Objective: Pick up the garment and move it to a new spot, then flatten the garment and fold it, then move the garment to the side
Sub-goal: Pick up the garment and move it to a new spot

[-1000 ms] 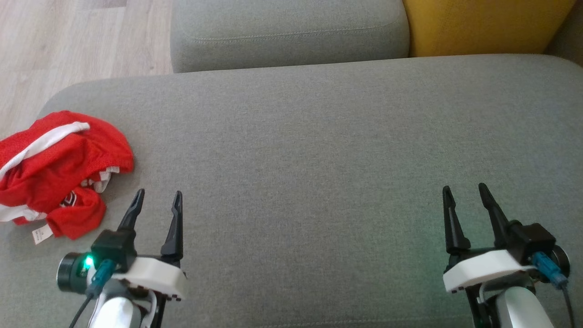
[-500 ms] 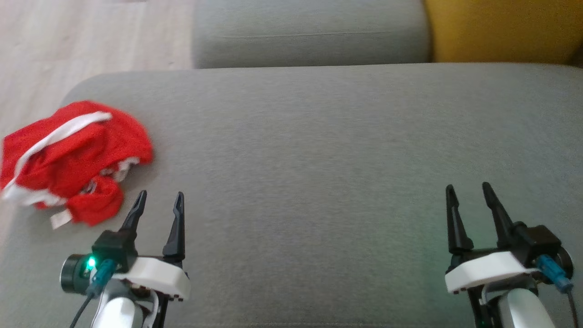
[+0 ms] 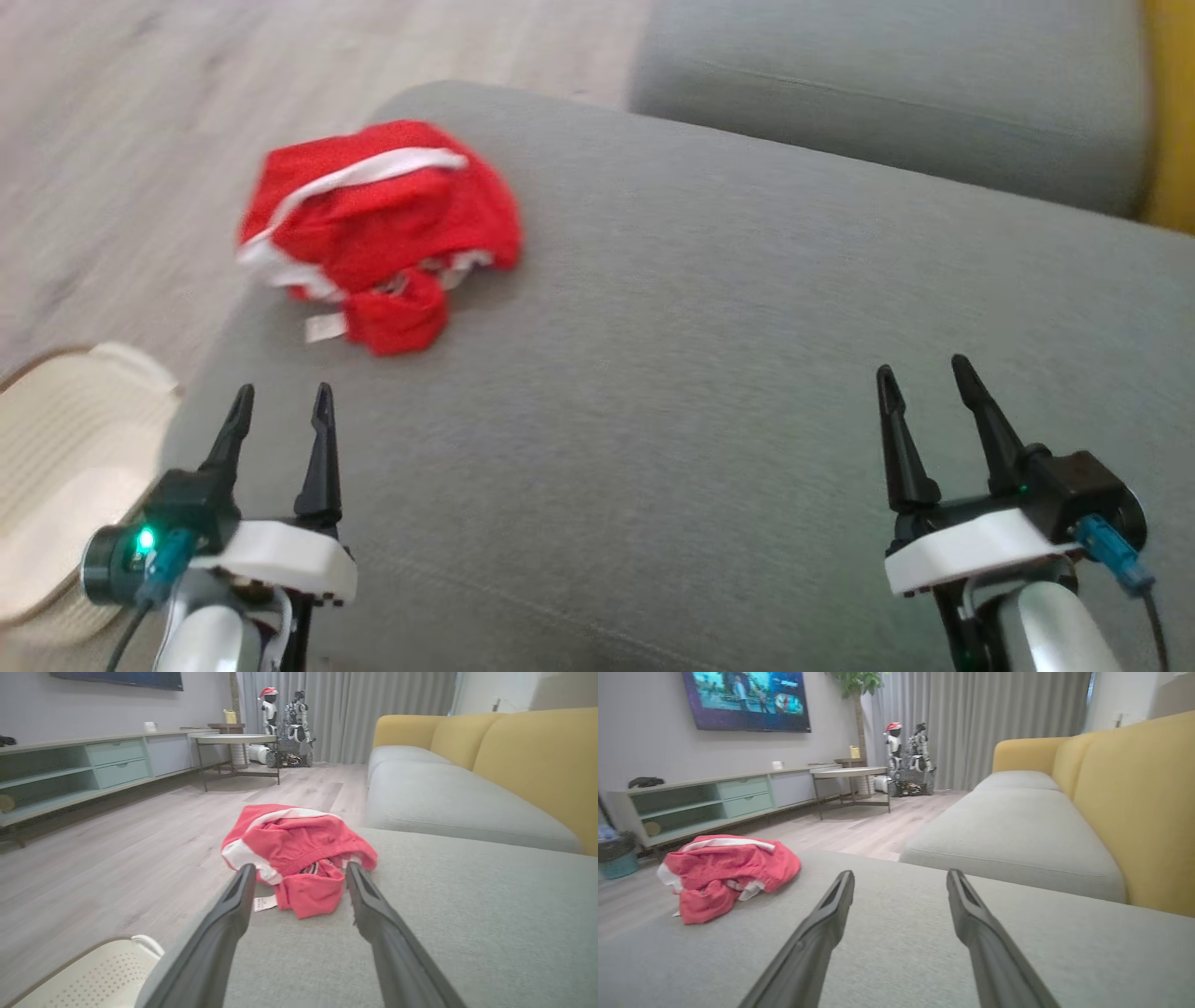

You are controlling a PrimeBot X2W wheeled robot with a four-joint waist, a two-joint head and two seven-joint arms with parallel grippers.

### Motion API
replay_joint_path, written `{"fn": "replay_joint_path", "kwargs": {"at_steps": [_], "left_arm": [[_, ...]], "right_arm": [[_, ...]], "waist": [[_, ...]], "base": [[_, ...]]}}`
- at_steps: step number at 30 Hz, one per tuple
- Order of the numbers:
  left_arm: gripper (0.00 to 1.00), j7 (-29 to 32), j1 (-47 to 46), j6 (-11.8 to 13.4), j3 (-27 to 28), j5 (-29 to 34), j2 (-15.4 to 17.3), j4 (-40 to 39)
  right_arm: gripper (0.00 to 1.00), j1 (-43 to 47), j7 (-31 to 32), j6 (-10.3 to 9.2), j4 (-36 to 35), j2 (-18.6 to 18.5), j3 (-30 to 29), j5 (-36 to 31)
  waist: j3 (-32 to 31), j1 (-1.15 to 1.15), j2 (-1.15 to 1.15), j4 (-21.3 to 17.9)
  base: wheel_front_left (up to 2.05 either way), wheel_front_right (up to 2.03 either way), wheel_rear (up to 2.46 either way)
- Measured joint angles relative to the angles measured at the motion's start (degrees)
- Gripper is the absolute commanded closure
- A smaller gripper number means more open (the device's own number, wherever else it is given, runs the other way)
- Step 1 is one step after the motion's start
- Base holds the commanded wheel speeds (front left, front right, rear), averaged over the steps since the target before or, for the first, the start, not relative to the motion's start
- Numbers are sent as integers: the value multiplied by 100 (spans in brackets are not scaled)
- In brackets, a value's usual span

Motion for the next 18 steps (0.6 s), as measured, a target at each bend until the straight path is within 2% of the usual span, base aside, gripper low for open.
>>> {"fn": "replay_joint_path", "kwargs": {"at_steps": [8, 18], "left_arm": [[0, 0, 10, -20, 153, 0, 21, -38], [0, 0, 9, -76, 244, -1, -53, -43]], "right_arm": [[0, -1, 25, 0, -54, 3, 102, 2], [0, -1, 41, 0, -54, 3, 114, 53]], "waist": [[24, 0, 0, 738], [44, 0, 0, 836]], "base": [[0, 0, 0], [0, 0, 0]]}}
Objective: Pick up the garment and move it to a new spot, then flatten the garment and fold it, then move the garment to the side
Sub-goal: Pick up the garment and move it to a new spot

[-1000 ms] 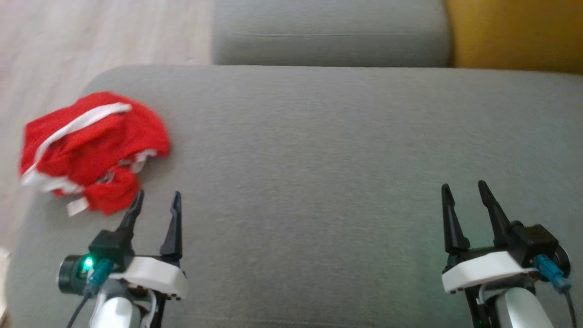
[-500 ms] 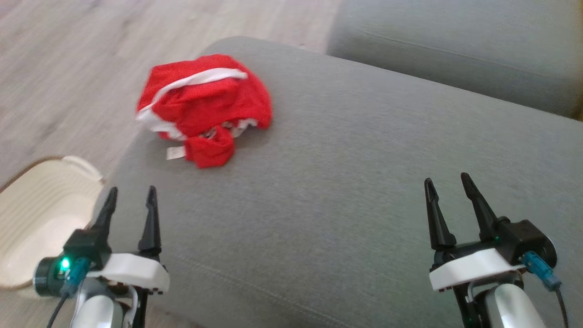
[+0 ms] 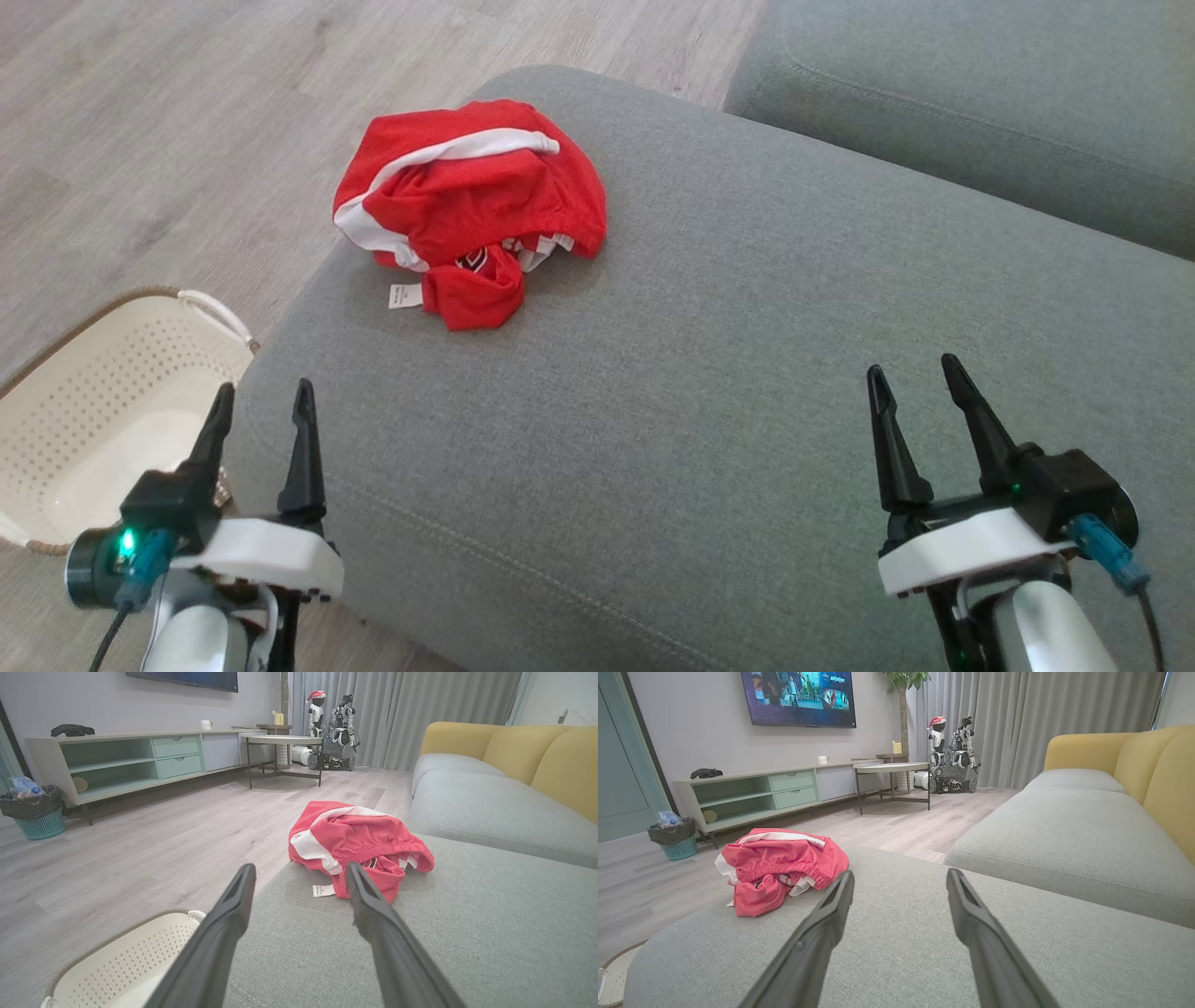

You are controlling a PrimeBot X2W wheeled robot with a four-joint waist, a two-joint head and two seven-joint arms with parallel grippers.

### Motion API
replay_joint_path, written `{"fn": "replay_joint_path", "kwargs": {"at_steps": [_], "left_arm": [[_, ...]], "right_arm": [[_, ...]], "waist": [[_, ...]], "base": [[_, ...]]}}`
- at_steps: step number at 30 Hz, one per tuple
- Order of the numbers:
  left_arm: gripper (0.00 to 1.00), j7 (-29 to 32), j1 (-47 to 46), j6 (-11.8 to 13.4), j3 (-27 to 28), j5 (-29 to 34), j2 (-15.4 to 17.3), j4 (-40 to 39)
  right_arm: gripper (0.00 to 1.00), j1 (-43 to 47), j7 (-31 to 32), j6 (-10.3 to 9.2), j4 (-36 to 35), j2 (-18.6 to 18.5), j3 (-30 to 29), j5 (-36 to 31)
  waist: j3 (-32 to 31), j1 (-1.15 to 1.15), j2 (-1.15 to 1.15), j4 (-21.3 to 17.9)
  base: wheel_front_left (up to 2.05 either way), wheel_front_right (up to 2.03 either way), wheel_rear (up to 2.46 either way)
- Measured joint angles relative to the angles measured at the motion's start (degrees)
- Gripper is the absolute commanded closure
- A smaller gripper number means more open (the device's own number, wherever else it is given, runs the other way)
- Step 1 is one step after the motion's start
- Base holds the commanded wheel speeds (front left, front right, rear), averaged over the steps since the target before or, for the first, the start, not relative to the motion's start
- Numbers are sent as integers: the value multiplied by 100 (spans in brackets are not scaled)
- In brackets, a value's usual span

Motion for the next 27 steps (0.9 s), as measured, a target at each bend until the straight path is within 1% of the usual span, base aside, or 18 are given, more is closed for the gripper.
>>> {"fn": "replay_joint_path", "kwargs": {"at_steps": [3, 7, 10, 13, 16, 20, 24, 27], "left_arm": [[0, 0, -8, -37, 55, -2, -9, 31], [0, 1, -176, -163, 64, -33, -11, 134], [0, 8, -760, -245, 82, -141, -8, 400], [0, 38, -1634, -339, 115, -266, 0, 753], [0, 193, -2481, -434, 209, -465, 24, 1360], [0, 375, -3382, -538, 298, -619, 157, 2434], [0, 517, -4080, -583, 483, -798, 387, 3541], [0, 734, -4433, -583, 608, -890, 516, 4262]], "right_arm": [[0, -1, 0, 0, -2, 0, 2, -1], [0, -23, 69, 0, -81, 1, 4, -13], [0, -141, 230, 0, -229, -8, 15, -129], [0, -434, 367, 0, -424, -80, 42, -214], [0, -698, 509, 0, -599, -227, 59, -289], [0, -920, 668, 0, -751, -417, 130, -314], [0, -1176, 708, 0, -820, -501, 213, -314], [0, -1291, 708, 0, -846, -517, 221, -314]], "waist": [[29, 0, 0, -32], [181, 0, 0, -92], [424, 0, 0, -175], [751, 0, 0, -298], [1110, 1, 0, -441], [1619, 2, 0, -645], [2054, 2, 0, -890], [2296, 2, 0, -1086]], "base": [[0, 0, 0], [0, 0, 0], [0, 0, 0], [0, 0, 0], [0, 0, 0], [0, 0, 0], [0, 0, 0], [0, 0, 0]]}}
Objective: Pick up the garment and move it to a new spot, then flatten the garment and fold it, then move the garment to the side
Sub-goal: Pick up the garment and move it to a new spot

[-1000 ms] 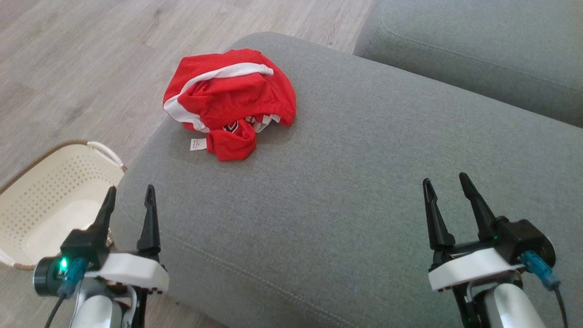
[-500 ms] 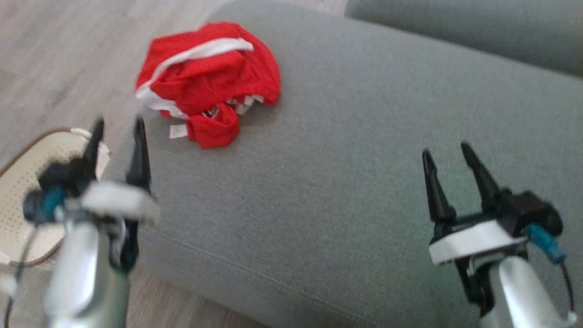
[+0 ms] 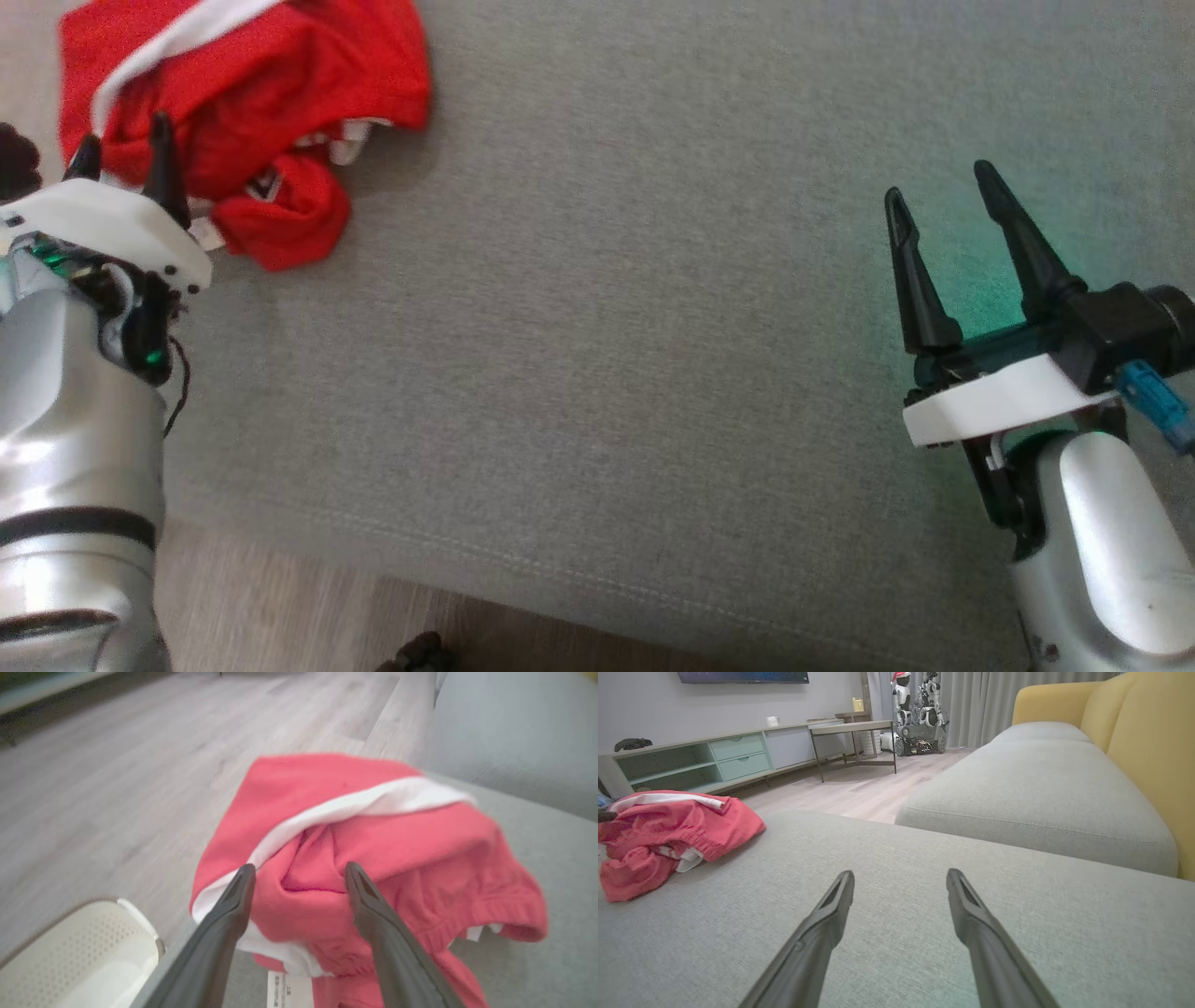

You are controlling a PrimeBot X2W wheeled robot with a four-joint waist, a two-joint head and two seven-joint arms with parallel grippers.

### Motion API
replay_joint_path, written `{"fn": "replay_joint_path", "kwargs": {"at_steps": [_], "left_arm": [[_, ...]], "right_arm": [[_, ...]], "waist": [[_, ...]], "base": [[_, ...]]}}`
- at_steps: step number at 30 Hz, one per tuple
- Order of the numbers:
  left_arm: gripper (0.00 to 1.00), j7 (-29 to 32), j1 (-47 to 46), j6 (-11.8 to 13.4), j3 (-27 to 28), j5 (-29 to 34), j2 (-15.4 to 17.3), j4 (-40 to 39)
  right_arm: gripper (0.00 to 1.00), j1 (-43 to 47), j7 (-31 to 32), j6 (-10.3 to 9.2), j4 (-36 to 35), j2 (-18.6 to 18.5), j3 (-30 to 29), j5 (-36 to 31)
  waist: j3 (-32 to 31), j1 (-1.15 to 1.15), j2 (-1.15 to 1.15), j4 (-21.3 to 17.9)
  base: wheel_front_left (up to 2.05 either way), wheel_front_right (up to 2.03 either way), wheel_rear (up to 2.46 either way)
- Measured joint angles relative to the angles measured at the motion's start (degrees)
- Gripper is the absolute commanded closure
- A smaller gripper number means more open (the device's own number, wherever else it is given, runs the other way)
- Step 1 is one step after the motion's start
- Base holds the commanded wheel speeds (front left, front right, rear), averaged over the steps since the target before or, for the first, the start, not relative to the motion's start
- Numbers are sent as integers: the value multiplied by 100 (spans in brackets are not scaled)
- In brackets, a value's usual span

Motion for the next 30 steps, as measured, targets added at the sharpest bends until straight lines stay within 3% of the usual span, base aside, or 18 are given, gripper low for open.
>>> {"fn": "replay_joint_path", "kwargs": {"at_steps": [4, 5, 6, 13, 18, 23, 30], "left_arm": [[0, 255, -290, -4, 45, -110, 96, 724], [56, 260, -338, -4, 45, -131, 115, 833], [100, 233, -388, -7, 47, -135, 127, 918], [100, -597, -538, -29, -24, -16, 227, 928], [100, -731, -482, 3, -138, 92, 263, 412], [100, -734, 183, 12, -138, 226, 349, -984], [100, -594, 2341, 252, -160, 276, 366, -3066]], "right_arm": [[0, -46, 0, 0, -4, -8, -4, 1], [0, -53, -1, 0, -4, -9, -7, 0], [0, -59, -1, 0, -4, -10, -12, 0], [0, -72, -38, 0, 58, 0, -113, 0], [0, -4, -157, 0, 140, 58, -243, 2], [0, 196, -289, 0, 230, 210, -297, 23], [0, 795, -389, 0, 304, 382, -475, 167]], "waist": [[236, 0, 0, -178], [277, -1, 0, -204], [311, -1, 0, -222], [112, -2, 0, -163], [-262, -2, 0, -116], [-733, -2, 0, -144], [-1432, -2, 0, -349]], "base": [[0, 0, 0], [0, 0, 0], [0, 0, 0], [0, 0, 0], [0, 0, 0], [0, 0, 0], [0, 0, 0]]}}
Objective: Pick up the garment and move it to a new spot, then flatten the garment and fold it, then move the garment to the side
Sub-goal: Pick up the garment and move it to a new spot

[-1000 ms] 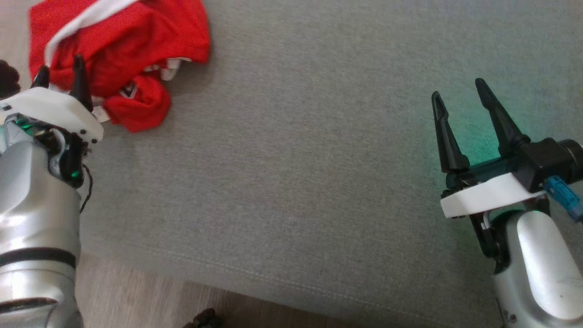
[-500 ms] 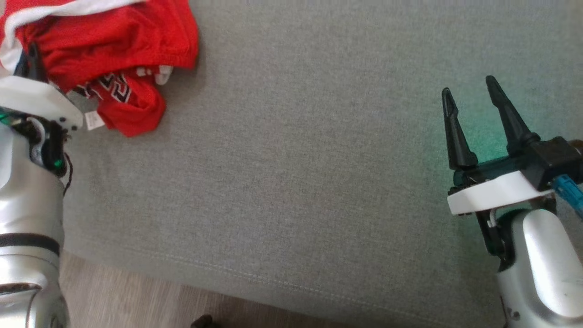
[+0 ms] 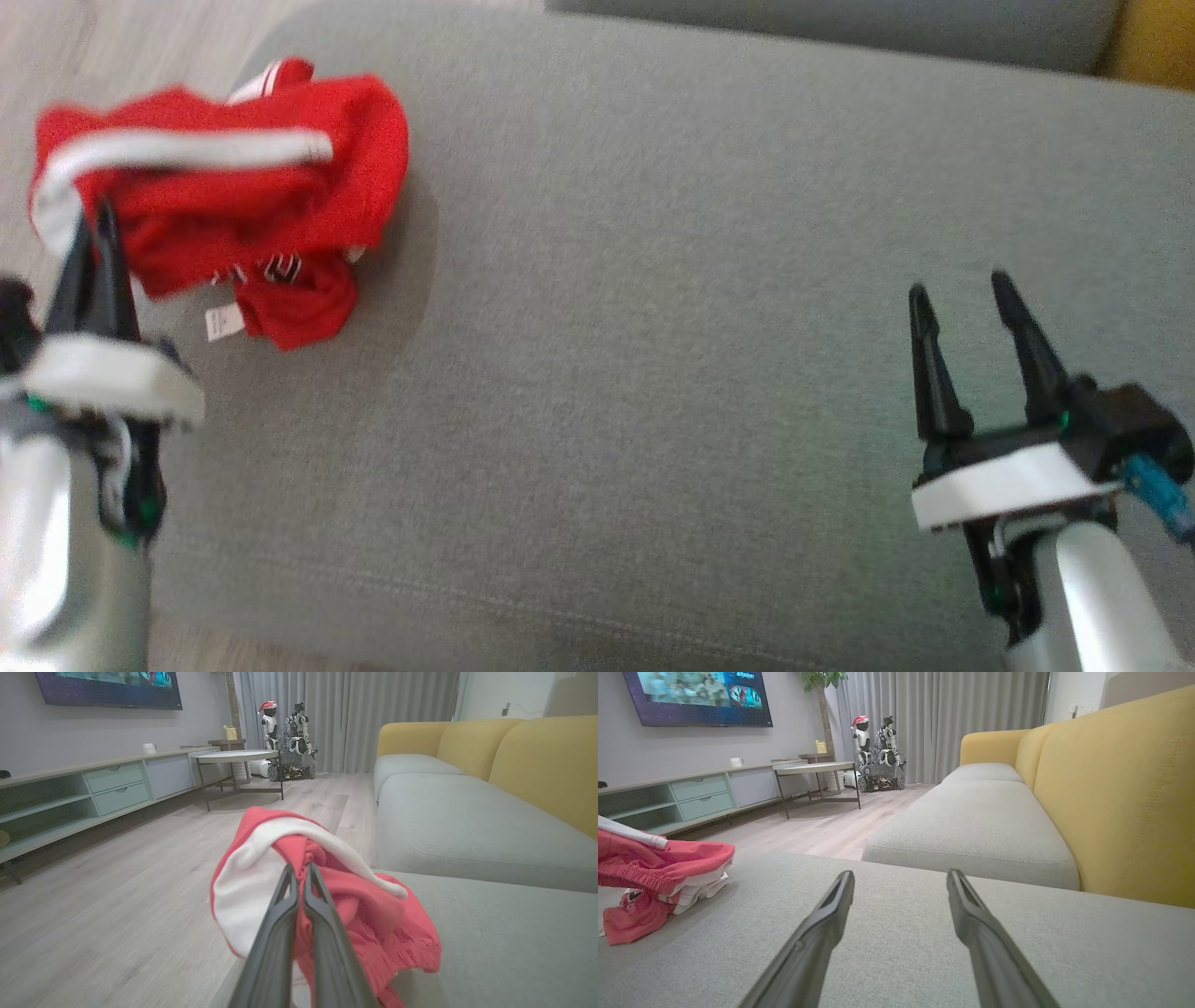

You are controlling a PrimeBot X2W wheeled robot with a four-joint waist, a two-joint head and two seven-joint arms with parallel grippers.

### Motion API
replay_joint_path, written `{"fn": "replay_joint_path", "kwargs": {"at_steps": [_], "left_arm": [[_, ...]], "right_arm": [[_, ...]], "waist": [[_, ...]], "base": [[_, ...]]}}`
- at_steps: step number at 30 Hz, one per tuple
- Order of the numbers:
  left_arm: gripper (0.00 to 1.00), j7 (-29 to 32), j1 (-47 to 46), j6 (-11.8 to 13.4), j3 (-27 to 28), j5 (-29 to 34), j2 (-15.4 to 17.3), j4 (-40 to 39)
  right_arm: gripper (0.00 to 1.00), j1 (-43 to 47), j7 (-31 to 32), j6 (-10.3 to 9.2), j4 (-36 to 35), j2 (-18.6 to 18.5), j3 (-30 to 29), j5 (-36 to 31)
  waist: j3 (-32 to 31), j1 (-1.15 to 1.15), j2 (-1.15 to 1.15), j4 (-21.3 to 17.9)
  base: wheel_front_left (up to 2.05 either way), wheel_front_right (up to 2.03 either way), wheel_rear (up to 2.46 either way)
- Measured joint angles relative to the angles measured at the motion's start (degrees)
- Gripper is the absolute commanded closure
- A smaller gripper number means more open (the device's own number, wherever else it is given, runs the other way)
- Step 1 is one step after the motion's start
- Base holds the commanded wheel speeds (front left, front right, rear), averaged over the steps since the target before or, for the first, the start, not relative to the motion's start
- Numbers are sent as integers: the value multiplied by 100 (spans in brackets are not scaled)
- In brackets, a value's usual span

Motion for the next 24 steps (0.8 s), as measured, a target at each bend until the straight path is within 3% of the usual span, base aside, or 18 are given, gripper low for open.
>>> {"fn": "replay_joint_path", "kwargs": {"at_steps": [6, 11, 16, 24], "left_arm": [[100, 744, 1574, 315, 13, -59, -51, -1996], [100, 1140, 2285, 411, -75, -69, -131, -3239], [100, 1367, 2156, 330, -531, -1, -162, -4007], [100, 1533, 1182, -44, -1484, 59, -463, -4007]], "right_arm": [[0, 470, 2, 0, -8, 97, -124, 133], [0, 660, 12, 0, -113, 131, -162, 230], [0, 683, 86, 0, -353, 134, -108, 352], [0, 488, 131, 0, -739, 136, 86, 438]], "waist": [[-452, 0, 0, -274], [-610, 0, 0, -574], [-575, 0, 0, -926], [-262, 0, 0, -1668]], "base": [[0, 0, 0], [0, 0, 0], [0, 0, 0], [0, 0, 0]]}}
